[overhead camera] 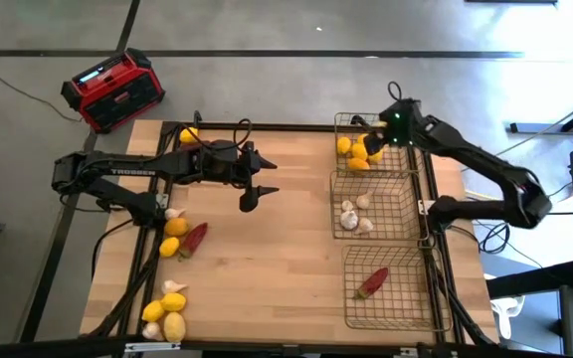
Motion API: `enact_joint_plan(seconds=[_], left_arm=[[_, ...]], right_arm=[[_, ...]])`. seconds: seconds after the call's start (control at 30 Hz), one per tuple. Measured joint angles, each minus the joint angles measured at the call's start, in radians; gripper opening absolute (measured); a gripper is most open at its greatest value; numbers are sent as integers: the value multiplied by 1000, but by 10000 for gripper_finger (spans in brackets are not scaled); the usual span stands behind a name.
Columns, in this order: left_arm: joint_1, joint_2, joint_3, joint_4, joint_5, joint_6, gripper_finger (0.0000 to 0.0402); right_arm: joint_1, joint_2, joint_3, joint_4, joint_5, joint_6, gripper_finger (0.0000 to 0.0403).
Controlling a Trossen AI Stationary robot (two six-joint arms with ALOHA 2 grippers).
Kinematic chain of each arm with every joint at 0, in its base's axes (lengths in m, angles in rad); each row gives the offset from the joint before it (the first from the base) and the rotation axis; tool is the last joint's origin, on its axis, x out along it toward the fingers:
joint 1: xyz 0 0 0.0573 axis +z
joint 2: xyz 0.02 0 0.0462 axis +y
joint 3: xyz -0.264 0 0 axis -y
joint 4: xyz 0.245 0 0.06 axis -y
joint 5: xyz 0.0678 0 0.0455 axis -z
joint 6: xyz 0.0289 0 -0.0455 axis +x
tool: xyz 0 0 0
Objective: Sort produce into baskets
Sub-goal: Put the yellow lemon into the top wire basket
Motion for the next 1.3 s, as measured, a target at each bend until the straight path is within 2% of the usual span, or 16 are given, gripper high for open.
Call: enact_joint_plan(seconds=[0.2,0.4,0.53,0.73,0.87,0.97,1.3], left_arm=[[-1,0,0,-33,0,-20,317],[-1,-15,0,-126,-16,-50,317],[7,-71,0,-226,-140,-55,318],[49,-174,1,-403,-338,-89,318],[97,-205,1,-519,-493,-114,318],[152,-203,1,-593,-568,-133,318],[380,-152,1,-657,-576,-150,318]], right_arm=[[169,-113,0,30,-1,3,278],[363,-149,-1,60,33,-23,278],[492,-139,-2,118,136,-29,278],[633,-130,-2,176,195,-71,278],[704,-130,-2,210,246,-102,278],[733,-130,-2,226,262,-114,278],[743,-130,-2,227,263,-116,278]])
